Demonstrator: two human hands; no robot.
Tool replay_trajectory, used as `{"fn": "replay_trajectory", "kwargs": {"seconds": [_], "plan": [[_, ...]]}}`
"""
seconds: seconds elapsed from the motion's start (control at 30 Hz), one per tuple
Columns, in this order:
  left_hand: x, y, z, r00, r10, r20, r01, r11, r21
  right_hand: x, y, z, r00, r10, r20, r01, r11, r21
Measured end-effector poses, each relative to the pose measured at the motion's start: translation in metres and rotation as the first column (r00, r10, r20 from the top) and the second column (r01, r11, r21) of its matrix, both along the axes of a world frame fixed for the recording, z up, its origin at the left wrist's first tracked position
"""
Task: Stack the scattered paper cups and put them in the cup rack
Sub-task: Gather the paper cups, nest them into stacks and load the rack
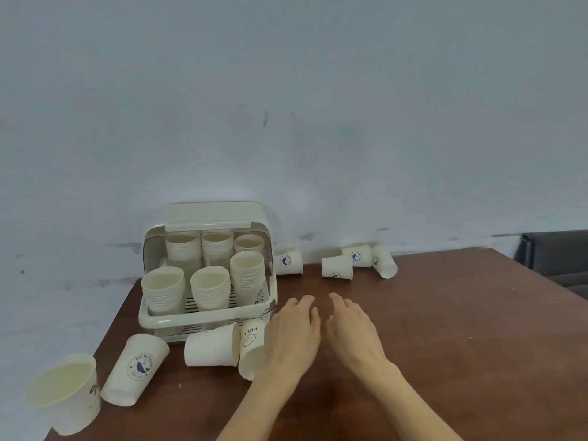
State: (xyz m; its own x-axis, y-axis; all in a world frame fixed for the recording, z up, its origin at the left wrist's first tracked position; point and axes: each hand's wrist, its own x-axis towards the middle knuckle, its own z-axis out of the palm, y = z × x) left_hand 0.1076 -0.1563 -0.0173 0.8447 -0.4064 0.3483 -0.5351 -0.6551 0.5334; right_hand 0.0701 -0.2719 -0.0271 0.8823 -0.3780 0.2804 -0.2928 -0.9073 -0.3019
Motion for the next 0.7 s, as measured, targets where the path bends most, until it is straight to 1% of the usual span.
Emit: {"fn": "replay_trajectory", "kwargs": {"seconds": [0.23, 0.43, 0.7], "plan": [[0.010, -0.031, -0.014, 1.000, -0.024, -0.012, 0.025, 0.997, 0.073, 0.000, -0.041, -0.011, 0.998, -0.064, -0.020, 0.065, 0.998, 0.017], [0.029, -0.042, -0.023, 1.000, -0.022, -0.008, 0.023, 0.993, 0.116, 0.009, -0.076, -0.018, 0.993, -0.110, -0.051, 0.110, 0.994, -0.003], [0.056, -0.062, -0.031, 0.999, -0.037, 0.016, 0.033, 0.977, 0.213, 0.040, -0.111, -0.028, 0.987, -0.144, -0.072, 0.143, 0.990, -0.014]]}}
